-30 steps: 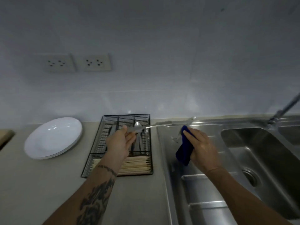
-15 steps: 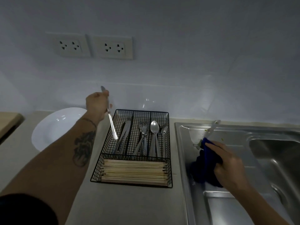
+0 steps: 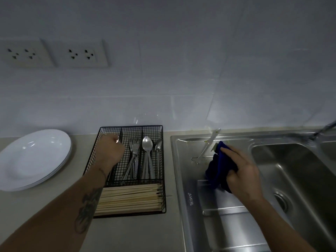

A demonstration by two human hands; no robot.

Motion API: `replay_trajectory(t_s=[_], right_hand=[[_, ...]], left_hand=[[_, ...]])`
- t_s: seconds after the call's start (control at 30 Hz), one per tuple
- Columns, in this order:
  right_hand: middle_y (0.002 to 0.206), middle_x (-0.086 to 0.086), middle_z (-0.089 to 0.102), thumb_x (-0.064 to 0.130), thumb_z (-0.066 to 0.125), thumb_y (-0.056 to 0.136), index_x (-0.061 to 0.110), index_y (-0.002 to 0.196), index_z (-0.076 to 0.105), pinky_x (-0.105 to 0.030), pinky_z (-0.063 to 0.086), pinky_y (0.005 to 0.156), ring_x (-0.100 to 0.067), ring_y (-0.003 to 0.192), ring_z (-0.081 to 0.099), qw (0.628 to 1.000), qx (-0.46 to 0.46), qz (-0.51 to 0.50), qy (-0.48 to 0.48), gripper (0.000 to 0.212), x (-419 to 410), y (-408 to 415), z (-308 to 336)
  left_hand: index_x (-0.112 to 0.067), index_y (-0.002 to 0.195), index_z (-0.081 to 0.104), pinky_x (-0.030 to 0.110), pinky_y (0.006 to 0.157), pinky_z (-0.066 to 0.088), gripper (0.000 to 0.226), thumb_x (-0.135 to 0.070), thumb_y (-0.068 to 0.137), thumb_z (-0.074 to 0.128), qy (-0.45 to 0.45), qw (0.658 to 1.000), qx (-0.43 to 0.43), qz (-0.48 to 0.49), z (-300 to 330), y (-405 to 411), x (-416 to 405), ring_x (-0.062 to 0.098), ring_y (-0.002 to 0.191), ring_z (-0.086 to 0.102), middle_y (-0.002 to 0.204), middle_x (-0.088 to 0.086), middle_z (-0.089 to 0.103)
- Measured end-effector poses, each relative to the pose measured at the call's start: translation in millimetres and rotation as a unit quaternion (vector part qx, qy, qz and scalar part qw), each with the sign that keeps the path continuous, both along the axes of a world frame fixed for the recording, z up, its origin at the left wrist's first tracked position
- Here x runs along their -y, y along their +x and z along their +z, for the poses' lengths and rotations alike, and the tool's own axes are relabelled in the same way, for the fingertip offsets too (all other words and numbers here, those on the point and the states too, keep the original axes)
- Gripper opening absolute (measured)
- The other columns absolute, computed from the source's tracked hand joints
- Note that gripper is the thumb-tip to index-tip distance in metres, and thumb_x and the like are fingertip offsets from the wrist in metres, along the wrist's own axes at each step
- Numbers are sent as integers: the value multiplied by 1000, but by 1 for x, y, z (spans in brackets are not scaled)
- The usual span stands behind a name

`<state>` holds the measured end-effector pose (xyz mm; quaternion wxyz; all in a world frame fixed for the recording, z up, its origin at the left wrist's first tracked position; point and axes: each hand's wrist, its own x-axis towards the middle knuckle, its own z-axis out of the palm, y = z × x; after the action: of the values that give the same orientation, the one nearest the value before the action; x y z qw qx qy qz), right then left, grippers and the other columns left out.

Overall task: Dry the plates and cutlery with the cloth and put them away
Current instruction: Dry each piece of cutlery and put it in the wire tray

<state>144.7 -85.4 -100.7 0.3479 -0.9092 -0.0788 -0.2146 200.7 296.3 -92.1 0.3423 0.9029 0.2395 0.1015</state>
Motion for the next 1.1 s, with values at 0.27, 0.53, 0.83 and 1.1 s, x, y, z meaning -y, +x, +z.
replay_trajectory(t_s=[0.27, 0.53, 0.83, 1.1], right_hand=[[129, -5, 60, -16, 56, 60, 11, 124, 66, -29, 47, 102, -24, 115, 57, 1000, -14, 12, -22, 70, 34, -15, -3], [129, 3, 59, -3, 50, 61, 12, 121, 67, -8, 38, 100, -5, 117, 51, 998, -22, 48, -22, 64, 75, -23, 1], [131, 5, 57, -1, 49, 63, 17, 125, 66, -10, 40, 95, -1, 117, 47, 997, -45, 60, -28, 66, 110, 4, -3], [132, 1, 58, 2, 48, 67, 16, 126, 64, -31, 54, 87, -21, 114, 57, 996, -41, 60, -48, 63, 111, 16, -3]], left_hand=[[-19, 89, 73, 23, 75, 46, 20, -9, 84, 57, 39, 973, 21, -225, 12, 11, 142, 15, 85, 63, 93, -2, 70], [-13, 76, 68, 35, 72, 57, 21, -24, 80, 50, 68, 967, -80, -234, -29, 37, 256, 25, 78, 66, 82, 4, 69], [-15, 86, 68, 33, 67, 53, 10, -17, 81, 60, 149, 954, -144, -218, -48, 56, 280, 22, 79, 61, 88, 4, 65], [-18, 86, 68, 35, 79, 55, 12, -15, 78, 60, 170, 954, -118, -218, -40, 46, 269, 26, 94, 63, 95, 4, 67]])
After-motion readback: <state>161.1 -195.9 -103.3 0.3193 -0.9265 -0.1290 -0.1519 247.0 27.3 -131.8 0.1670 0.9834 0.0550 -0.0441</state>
